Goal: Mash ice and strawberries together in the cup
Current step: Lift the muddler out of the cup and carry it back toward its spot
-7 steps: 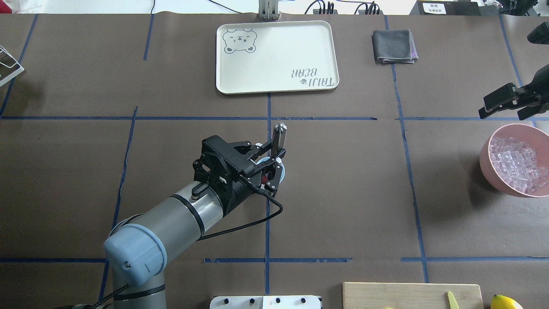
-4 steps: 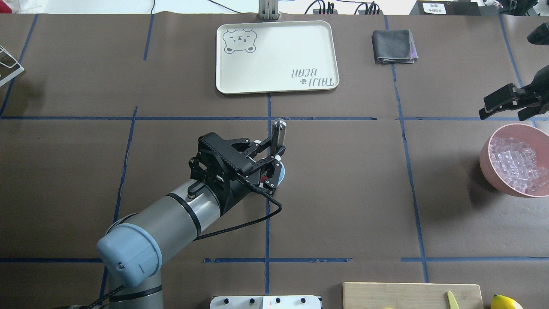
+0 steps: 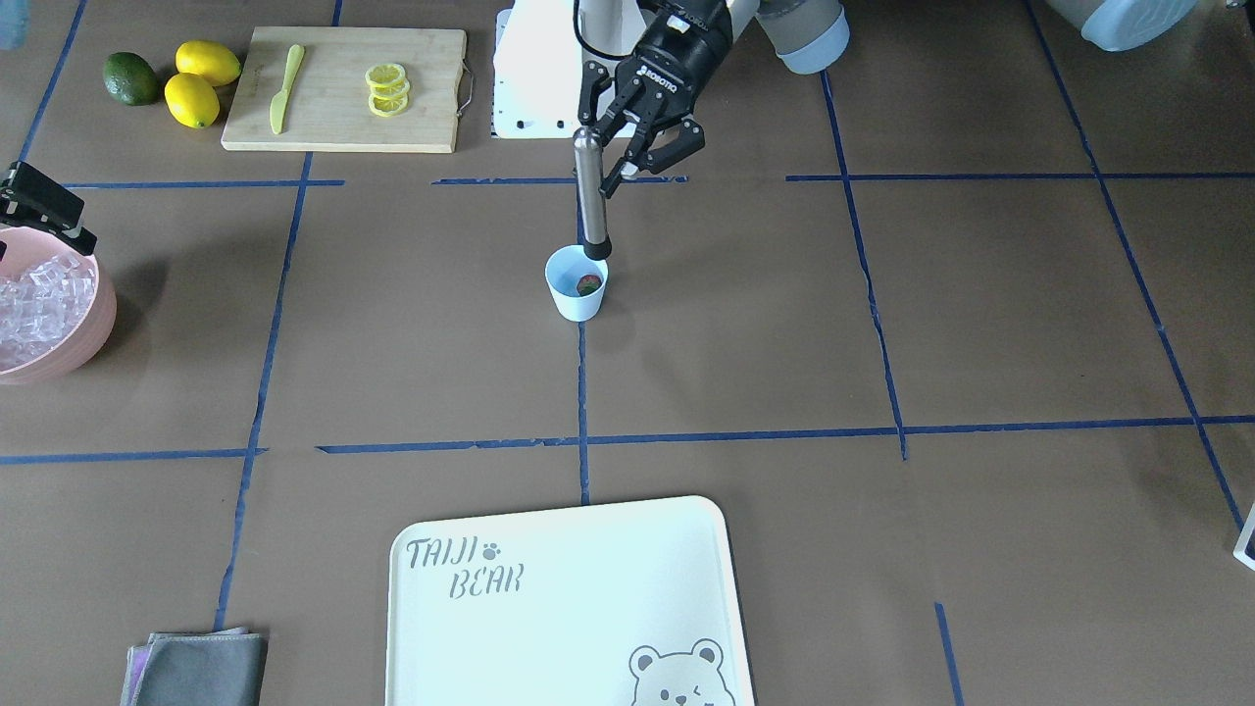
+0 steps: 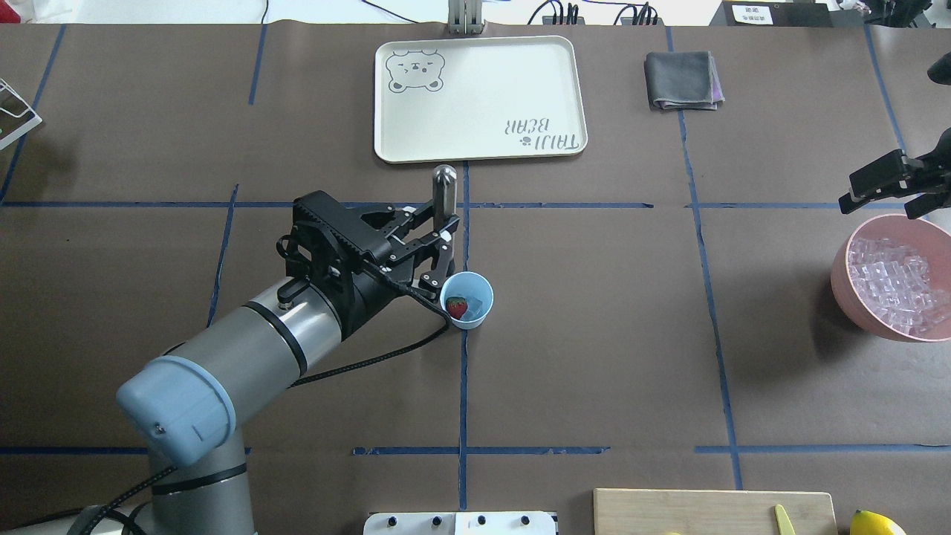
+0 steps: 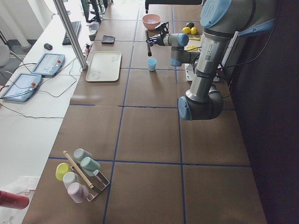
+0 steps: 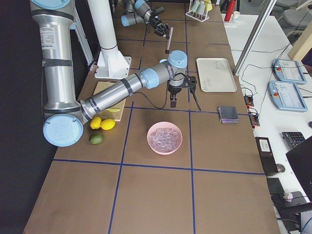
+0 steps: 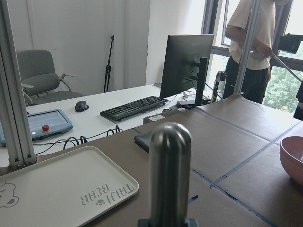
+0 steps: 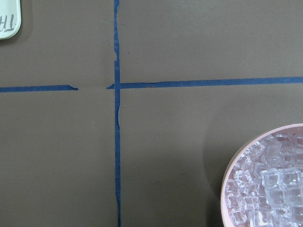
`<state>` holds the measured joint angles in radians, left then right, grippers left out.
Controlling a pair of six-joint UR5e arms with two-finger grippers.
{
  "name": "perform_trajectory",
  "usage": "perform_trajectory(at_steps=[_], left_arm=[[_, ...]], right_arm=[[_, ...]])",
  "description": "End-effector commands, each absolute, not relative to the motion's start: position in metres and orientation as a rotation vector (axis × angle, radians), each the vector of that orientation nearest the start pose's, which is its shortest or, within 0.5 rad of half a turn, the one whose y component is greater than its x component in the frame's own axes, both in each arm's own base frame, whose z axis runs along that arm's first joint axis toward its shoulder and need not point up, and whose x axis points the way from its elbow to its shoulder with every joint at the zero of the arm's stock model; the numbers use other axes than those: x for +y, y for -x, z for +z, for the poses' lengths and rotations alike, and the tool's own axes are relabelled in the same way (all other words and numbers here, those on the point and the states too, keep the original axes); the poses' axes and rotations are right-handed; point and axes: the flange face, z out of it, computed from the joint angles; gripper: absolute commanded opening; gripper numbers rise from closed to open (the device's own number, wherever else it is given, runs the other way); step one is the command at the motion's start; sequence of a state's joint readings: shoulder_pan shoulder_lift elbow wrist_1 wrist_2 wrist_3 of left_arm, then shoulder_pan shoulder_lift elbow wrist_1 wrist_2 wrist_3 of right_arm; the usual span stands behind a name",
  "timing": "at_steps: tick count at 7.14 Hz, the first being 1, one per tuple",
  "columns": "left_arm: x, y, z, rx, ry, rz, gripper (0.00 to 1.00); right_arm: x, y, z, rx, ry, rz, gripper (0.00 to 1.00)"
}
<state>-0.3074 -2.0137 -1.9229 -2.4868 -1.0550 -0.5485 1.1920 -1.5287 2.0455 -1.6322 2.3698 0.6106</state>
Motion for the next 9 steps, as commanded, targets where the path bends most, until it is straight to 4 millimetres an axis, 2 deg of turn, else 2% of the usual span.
perform_trajectory(at_steps=[1, 2, 3, 4, 5, 8, 9], left_arm=[[-0.367, -0.436, 0.180, 0.921, -1.281, 0.100, 0.00], [-0.376, -0.430, 0.190, 0.933, -1.241, 0.036, 0.00], [-0.390, -0.418, 0.210, 0.941, -1.184, 0.021, 0.00], [-0.407, -0.400, 0.227, 0.986, -1.100, -0.012, 0.00], [-0.426, -0.373, 0.264, 0.966, -1.029, -0.009, 0.00], [-0.490, -0.248, 0.386, 0.937, -0.698, 0.025, 0.00], [-0.504, -0.204, 0.420, 0.960, -0.551, 0.007, 0.00]], right_arm=[[-0.469, 0.117, 0.415, -0.892, -0.004, 0.042, 0.99], [-0.469, 0.116, 0.415, -0.891, -0.003, 0.046, 1.00], [-0.469, 0.115, 0.416, -0.891, -0.002, 0.048, 0.99], [-0.466, 0.114, 0.419, -0.892, 0.007, 0.050, 0.99], [-0.465, 0.114, 0.419, -0.893, 0.007, 0.051, 0.99], [-0.466, 0.100, 0.421, -0.894, -0.003, 0.073, 0.99], [-0.466, 0.098, 0.421, -0.894, -0.005, 0.077, 0.99]])
